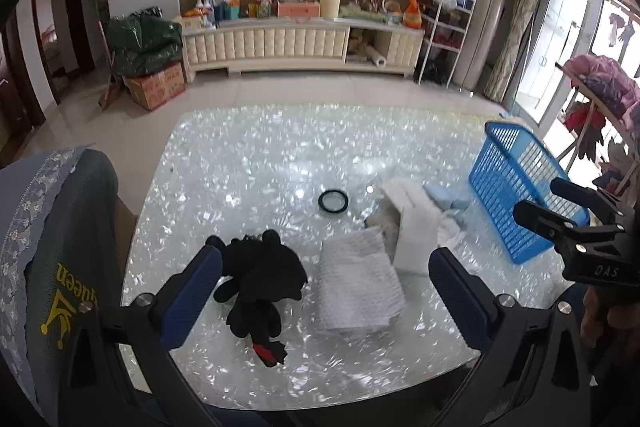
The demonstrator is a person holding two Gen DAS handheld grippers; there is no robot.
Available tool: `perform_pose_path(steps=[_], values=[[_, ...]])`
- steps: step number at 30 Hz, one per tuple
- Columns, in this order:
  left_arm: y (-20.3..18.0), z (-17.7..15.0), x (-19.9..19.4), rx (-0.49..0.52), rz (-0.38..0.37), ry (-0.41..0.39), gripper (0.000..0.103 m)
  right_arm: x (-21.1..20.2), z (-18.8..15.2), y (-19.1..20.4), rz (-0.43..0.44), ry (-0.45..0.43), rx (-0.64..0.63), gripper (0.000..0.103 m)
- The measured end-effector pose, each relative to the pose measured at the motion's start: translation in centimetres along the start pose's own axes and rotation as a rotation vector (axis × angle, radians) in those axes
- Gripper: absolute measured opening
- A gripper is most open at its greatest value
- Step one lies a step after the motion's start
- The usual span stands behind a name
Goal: Organize soft objects
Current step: 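Reach the left tool to the black plush toy while the right tool reaches the white sponge pad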
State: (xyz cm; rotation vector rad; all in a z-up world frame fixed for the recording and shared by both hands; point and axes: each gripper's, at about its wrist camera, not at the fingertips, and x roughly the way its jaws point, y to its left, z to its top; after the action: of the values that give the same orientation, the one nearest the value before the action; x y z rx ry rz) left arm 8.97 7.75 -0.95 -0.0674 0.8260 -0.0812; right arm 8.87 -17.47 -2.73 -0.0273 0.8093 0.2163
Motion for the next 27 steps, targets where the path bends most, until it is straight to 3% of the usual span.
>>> perform_pose_path(steps=[11,27], values=[[3.2,-1.1,5.7,-0.018,0.006,0.170,0.103,4.9,0.2,0.8,-0.014,0.153,0.020,0.103],[7.5,-2.9,12.5,-0.083,0.016,0.332,0.103,11.7,-1.2,0.3,-0.048,0.345,0.104,0.100]])
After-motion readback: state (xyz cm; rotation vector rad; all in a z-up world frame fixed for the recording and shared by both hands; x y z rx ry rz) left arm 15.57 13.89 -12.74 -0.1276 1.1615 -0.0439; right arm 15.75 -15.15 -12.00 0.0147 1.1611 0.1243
